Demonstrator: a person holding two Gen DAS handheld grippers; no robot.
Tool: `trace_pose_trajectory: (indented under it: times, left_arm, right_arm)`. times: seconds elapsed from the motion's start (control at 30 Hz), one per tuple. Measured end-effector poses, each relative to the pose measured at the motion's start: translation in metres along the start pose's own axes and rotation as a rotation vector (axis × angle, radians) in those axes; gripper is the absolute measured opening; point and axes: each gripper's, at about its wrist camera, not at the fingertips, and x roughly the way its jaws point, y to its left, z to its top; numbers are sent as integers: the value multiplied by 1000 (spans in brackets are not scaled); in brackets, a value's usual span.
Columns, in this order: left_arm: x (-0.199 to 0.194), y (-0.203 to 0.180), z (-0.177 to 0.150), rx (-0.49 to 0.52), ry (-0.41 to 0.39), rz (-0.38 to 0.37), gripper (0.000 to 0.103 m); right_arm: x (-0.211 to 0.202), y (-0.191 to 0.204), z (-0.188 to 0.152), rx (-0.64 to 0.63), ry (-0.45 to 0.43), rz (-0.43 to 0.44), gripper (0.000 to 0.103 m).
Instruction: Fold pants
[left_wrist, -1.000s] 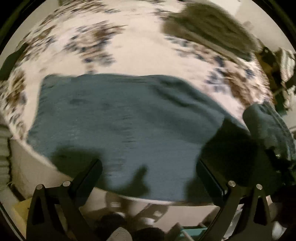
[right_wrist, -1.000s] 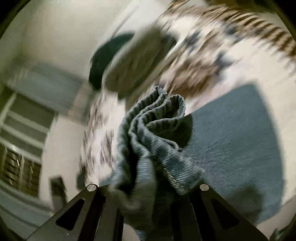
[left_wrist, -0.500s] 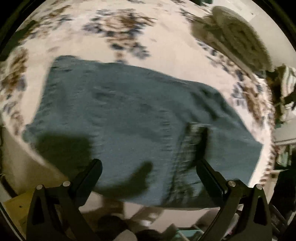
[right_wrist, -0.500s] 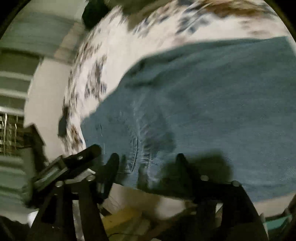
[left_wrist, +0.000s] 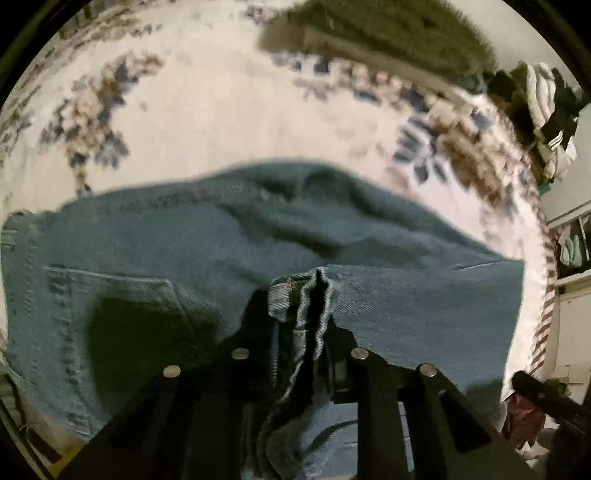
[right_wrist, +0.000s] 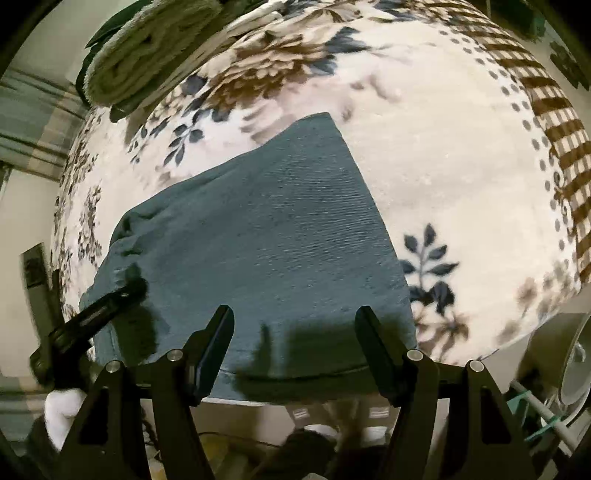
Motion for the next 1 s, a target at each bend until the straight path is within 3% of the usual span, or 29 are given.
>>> trace_pose_trajectory:
  times: [0.07, 0.17, 0.33, 0.37, 0.43, 0.47, 0.57, 0.6, 0.77, 0.83, 1.0]
  left_arm:
    - [-6, 4, 4, 7, -28, 18, 17]
    - [19, 17, 8, -30, 40, 16, 22]
    - [8, 35, 4, -118, 58, -56, 31]
    - [-2, 42, -1, -137, 48, -70, 37]
    - [-24, 59, -16, -173, 19, -79, 74]
    - [-37, 69, -23, -202, 3, -88, 99]
    - [-73, 111, -49, -331, -63, -95, 101]
    - [-70, 116, -49, -372, -74, -84, 101]
    - [-66, 220, -95, -729, -146, -28, 101]
    - [-55, 245, -103, -790, -172, -4, 100]
    - [-34, 280, -103, -904, -251, -100, 99]
  right_arm:
    - [7, 10, 0, -4, 8, -25, 70]
    - [7, 16, -9, -4, 28, -53, 70]
    - [38, 20, -9, -25, 102, -166, 70]
    - [38, 23, -8, -32, 103, -174, 70]
    - [33, 27, -7, -29, 104, -140, 70]
    - [31, 29, -8, -27, 104, -131, 70]
    - [24, 40, -11, -37, 111, -117, 70]
    - [24, 46, -13, -49, 116, -116, 70]
    - [38, 75, -19, -90, 154, -106, 70]
    - [46, 84, -20, -99, 155, -113, 70]
    - [64, 105, -26, -105, 161, -136, 70]
